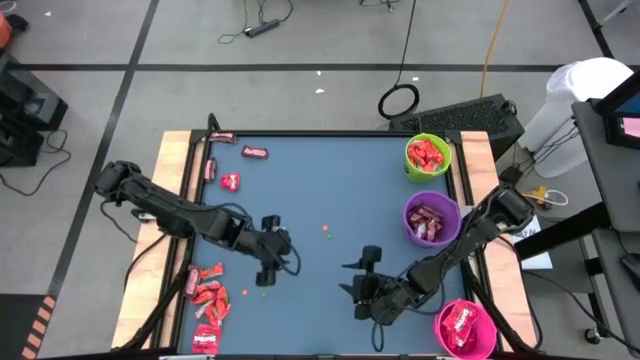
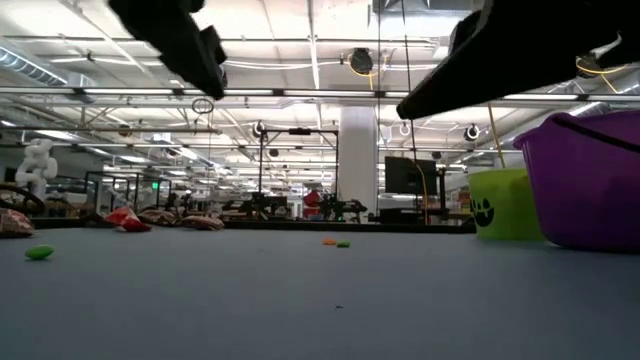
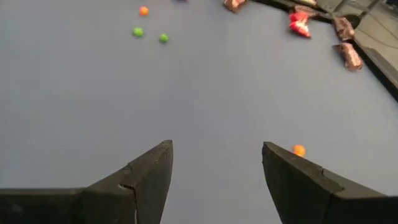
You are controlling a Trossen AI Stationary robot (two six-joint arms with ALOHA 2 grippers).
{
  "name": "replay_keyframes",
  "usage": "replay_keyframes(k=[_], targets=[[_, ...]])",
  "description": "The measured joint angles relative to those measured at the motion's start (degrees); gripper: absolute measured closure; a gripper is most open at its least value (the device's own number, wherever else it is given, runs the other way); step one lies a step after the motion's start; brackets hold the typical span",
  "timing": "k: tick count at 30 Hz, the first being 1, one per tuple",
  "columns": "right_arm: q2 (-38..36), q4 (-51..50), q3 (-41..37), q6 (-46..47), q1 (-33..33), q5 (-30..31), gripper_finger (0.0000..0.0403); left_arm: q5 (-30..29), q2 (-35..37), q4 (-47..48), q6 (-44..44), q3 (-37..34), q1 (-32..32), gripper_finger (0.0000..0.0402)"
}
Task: Organize candy in baskets
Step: Put the brown chocolate bar into the violet bucket
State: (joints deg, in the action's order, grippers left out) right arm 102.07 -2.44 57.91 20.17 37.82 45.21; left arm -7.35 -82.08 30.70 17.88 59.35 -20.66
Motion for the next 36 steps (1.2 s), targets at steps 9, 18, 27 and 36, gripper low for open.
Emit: replay_keyframes(k=[9, 18, 27, 36], targets=[[0.0, 0.8, 0.0, -0.1, 0.1, -0.3, 0.0167, 4.5, -1.6, -6.4, -1.8, 0.1, 1.4, 0.0250], [0.0, 0.8, 0.0, 0.1, 0.2, -0.3, 0.0167, 13.1, -3.0, 4.3, 7.5, 0.0, 5.8, 0.0162], [0.0, 0.7, 0.0, 0.1, 0.2, -0.3, 0.0167, 2.5, -3.4, 33.6, 8.6, 0.1, 6.7, 0.0143], [0.0, 0.8, 0.0, 0.2, 0.2, -0.4, 0.0167, -0.3, -6.2, 48.3, 7.8, -2.4, 6.7, 0.0143]])
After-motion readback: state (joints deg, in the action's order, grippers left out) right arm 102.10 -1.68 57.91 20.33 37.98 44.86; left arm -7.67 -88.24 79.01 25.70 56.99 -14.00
